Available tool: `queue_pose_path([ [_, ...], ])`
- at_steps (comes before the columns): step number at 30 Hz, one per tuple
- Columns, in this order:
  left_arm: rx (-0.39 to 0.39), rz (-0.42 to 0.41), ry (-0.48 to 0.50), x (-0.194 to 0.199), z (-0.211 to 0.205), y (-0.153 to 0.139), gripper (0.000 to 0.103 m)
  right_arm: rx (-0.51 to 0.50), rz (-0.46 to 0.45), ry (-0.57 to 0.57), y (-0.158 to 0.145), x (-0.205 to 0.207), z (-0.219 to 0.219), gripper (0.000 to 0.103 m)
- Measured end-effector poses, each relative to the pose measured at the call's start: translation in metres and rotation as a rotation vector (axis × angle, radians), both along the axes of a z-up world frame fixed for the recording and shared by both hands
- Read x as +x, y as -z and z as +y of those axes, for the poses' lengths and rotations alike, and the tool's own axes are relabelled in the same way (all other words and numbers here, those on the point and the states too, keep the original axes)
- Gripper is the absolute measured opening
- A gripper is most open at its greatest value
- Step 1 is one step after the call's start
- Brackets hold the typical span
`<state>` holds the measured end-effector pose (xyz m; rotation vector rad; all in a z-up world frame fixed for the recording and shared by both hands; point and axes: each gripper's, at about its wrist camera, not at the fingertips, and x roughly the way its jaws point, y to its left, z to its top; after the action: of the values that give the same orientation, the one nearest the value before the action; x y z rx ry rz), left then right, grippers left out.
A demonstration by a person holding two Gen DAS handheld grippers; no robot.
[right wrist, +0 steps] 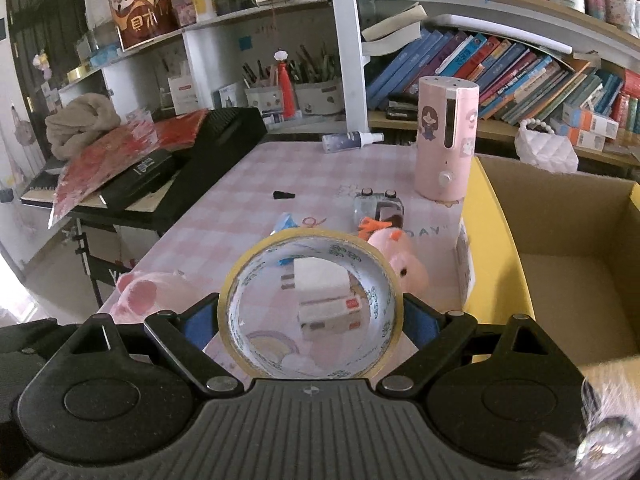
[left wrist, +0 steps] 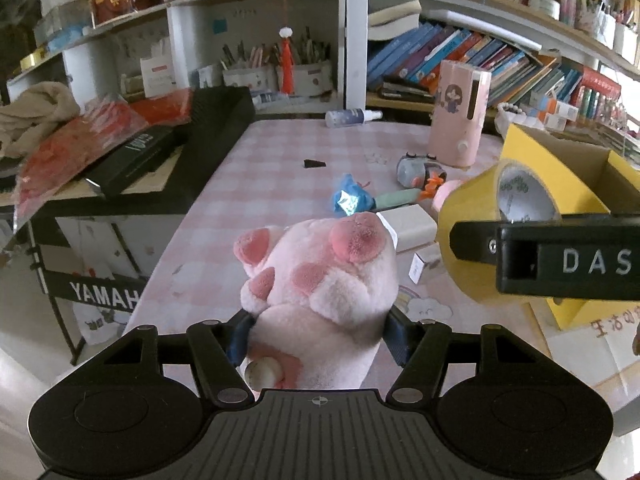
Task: Organize objects
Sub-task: 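Carry the pink pig and the tape roll toward the yellow box with both tools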
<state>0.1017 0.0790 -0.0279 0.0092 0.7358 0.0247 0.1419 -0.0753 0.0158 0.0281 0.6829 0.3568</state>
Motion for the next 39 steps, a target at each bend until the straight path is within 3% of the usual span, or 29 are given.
queue_pose_path([
  [11,0.008,-0.037,0.043,-0.059,-0.004,-0.018,0.065,-0.039,-0.028,0.009,-0.006,-0.068,-0.014,0.092],
  [22,0.015,-0.067,0.157,-0.095,-0.025,-0.026,0.065,-0.012,0.039,0.162,0.001,-0.115,-0.046,0.092],
  [39,0.003,-0.083,0.335,-0.126,-0.065,-0.026,0.065,0.008,0.038,0.37,0.002,-0.179,-0.099,0.092],
])
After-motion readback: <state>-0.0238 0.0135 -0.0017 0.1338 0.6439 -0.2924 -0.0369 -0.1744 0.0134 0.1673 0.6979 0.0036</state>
